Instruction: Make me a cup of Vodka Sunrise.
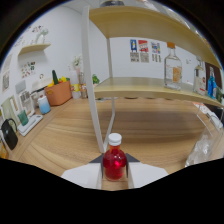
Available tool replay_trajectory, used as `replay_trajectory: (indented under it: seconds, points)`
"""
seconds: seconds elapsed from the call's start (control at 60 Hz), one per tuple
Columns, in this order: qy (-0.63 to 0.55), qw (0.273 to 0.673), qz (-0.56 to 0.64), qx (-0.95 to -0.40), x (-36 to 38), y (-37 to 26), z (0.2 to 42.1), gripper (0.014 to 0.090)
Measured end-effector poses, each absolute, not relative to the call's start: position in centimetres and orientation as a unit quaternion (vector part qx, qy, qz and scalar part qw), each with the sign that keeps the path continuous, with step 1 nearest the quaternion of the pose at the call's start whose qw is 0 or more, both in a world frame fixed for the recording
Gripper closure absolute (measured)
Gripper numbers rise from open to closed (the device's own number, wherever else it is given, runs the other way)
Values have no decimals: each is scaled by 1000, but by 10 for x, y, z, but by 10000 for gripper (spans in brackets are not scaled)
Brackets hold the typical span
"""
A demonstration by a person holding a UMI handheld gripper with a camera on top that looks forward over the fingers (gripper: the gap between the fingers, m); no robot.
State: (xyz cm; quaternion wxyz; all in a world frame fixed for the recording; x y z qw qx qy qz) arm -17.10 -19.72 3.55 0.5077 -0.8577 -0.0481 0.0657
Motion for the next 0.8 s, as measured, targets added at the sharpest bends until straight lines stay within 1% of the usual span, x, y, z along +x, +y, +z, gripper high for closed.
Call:
replay_trajectory:
  seconds: [0.067, 0.15, 0.217, 0.4, 0.517, 0.6, 0.633, 0.7, 0.717, 0.733, 0.8]
  points:
    - [-53, 502, 56, -861, -171, -198, 31, 705]
    - [-52, 506, 52, -860, -170, -195, 31, 703]
    - [-53, 495, 45, -866, -168, -197, 27, 699]
    - [-54, 492, 42, -868, -167, -202, 25, 690]
    - [-56, 485, 48, -871, -168, -208, 23, 661]
    - [-63, 483, 59, -871, -170, -214, 28, 546]
    - [-67, 483, 69, -870, -172, -216, 33, 437]
    - [-78, 482, 85, -869, -174, -224, 48, 190]
    - [-80, 483, 87, -868, -174, -226, 53, 184]
    - [-82, 485, 90, -866, -174, -229, 59, 198]
    - [-84, 501, 97, -856, -167, -236, 86, 189]
